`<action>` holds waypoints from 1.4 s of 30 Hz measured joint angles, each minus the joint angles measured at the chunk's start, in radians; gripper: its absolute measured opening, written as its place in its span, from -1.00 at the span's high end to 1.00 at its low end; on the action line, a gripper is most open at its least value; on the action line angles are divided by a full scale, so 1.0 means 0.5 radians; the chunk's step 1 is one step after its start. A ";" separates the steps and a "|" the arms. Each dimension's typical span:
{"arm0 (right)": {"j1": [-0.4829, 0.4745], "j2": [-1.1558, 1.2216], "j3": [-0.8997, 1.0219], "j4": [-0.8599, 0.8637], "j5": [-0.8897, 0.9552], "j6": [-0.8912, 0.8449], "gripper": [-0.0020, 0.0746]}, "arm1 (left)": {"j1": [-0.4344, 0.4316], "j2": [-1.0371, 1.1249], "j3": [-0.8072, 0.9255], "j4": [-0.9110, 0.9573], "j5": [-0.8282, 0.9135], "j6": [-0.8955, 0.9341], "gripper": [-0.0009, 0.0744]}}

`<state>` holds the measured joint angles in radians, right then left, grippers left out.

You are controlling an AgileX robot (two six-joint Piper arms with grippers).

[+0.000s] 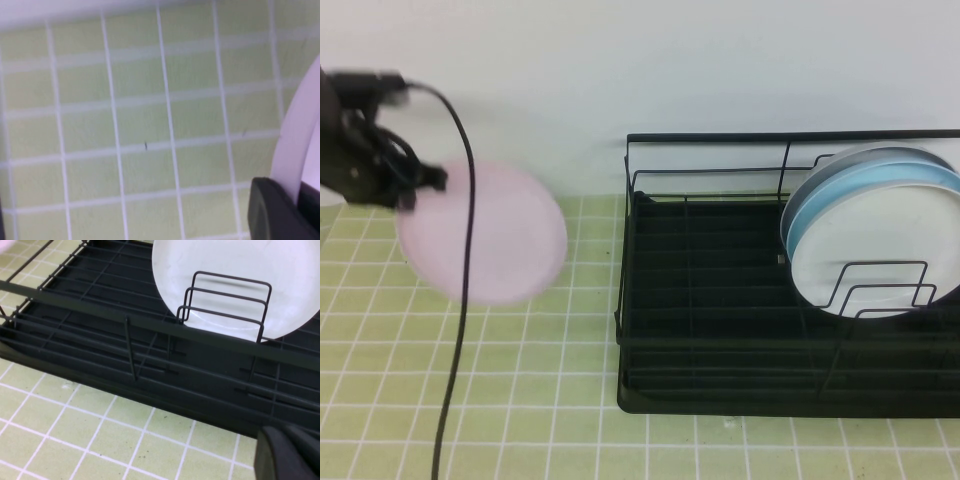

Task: Place plate on rack
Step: Pick up the plate from the table, then hand over the plate

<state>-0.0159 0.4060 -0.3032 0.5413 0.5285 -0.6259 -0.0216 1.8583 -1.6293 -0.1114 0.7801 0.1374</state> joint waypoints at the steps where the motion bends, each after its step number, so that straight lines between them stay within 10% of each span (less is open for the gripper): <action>1: 0.000 0.000 0.000 0.000 0.000 0.000 0.96 | 0.000 -0.041 0.000 -0.025 -0.019 0.000 0.98; 8: 0.000 0.000 -0.006 0.698 0.000 -0.055 0.95 | -0.040 -0.374 0.000 -0.831 -0.086 0.524 0.97; 15: 0.000 0.000 -0.099 2.504 -0.053 -1.446 0.52 | -0.470 -0.535 0.000 -1.165 -0.326 0.887 0.97; 21: 0.000 0.042 -0.275 2.519 -0.173 -1.515 -0.49 | -0.853 -0.540 0.000 -1.249 -0.511 0.910 0.97; 42: 0.000 0.400 -0.406 2.519 -0.322 -1.513 -0.21 | -1.436 -0.540 0.000 -1.667 -0.670 1.143 0.97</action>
<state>-0.0159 0.6061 -0.5062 1.8006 0.3674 -1.3822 -0.7396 1.5885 -1.6293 -0.9452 0.4451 0.7090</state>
